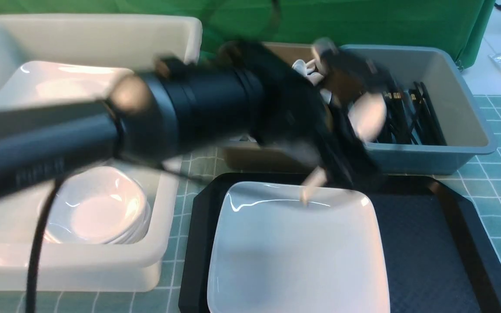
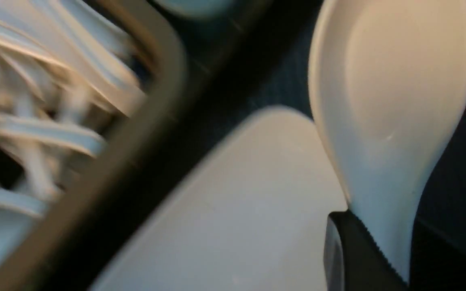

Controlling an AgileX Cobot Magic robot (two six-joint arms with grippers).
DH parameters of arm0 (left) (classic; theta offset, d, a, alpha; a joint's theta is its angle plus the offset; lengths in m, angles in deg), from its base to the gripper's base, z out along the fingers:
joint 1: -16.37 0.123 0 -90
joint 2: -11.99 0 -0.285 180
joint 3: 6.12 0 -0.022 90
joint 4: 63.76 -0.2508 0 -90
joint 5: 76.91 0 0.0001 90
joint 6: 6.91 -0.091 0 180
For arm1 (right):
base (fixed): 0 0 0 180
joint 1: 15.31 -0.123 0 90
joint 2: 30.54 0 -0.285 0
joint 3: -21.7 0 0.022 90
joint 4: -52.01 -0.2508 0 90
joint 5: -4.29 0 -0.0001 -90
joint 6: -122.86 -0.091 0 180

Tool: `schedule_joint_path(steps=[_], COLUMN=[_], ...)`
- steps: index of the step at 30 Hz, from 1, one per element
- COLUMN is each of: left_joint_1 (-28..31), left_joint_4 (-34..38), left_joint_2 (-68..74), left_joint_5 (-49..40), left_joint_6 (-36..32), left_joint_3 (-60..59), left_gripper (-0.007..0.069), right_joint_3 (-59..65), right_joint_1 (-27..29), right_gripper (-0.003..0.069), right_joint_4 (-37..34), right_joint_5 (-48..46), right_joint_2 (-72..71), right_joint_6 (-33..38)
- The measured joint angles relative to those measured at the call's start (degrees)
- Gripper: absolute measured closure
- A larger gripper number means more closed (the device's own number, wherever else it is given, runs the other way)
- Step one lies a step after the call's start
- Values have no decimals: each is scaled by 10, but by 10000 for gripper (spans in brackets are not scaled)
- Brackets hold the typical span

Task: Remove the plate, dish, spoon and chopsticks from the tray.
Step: Use the left arm to put the soup spoon into the small storage box in the middle, then use the left arm to grab a plate from the dinner plate

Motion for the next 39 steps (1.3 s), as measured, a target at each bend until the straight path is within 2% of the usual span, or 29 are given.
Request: schedule_joint_path(steps=[2,3,6,8,9,12,17,20,22,24,26,30,32,33,37,38,39], left_joint_1=[63,67,129,156,165,188,191,187,182,177,168,127,111,85,15,8,-15], left_joint_4=[13,15,20,21,21,23,39,46,48,48,50,66,72,90,127,127,130], left_joint_2=[31,37,98,136,151,188,190,174,159,135,106,13,-13,-60,-155,-158,-187], left_joint_5=[53,61,118,129,129,115,79,38,6,-43,-98,-178,-182,-179,-149,-149,-123], left_joint_6=[-1,-1,-5,-15,-17,-17,-19,-19,-19,-24,-42,-130,-159,-208,-315,-315,-365], left_joint_3=[51,59,132,171,186,212,215,215,215,215,213,140,105,29,-162,-172,-252], left_gripper=[500,500,498,475,454,319,146,100,99,128,194,462,524,584,612,612,601], right_joint_3=[0,0,0,0,0,0,0,0,0,0,0,0,0,0,0,0,0], right_joint_1=[0,0,0,0,0,0,0,0,0,0,0,0,0,0,0,0,0], right_gripper=[519,519,518,517,517,517,517,517,517,515,515,515,515,515,511,511,508], right_joint_4=[0,0,0,0,-1,-9,-11,-11,-11,-11,-11,-11,-11,-11,-11,-11,-11], right_joint_5=[0,0,0,0,0,0,0,0,0,0,0,0,0,0,0,0,0], right_joint_2=[0,0,0,0,0,0,0,0,0,0,0,0,0,0,0,0,0], right_joint_6=[-15,-15,-29,-42,-44,-50,-52,-50,-49,-42,-36,-23,-22,-20,-8,-6,-6])
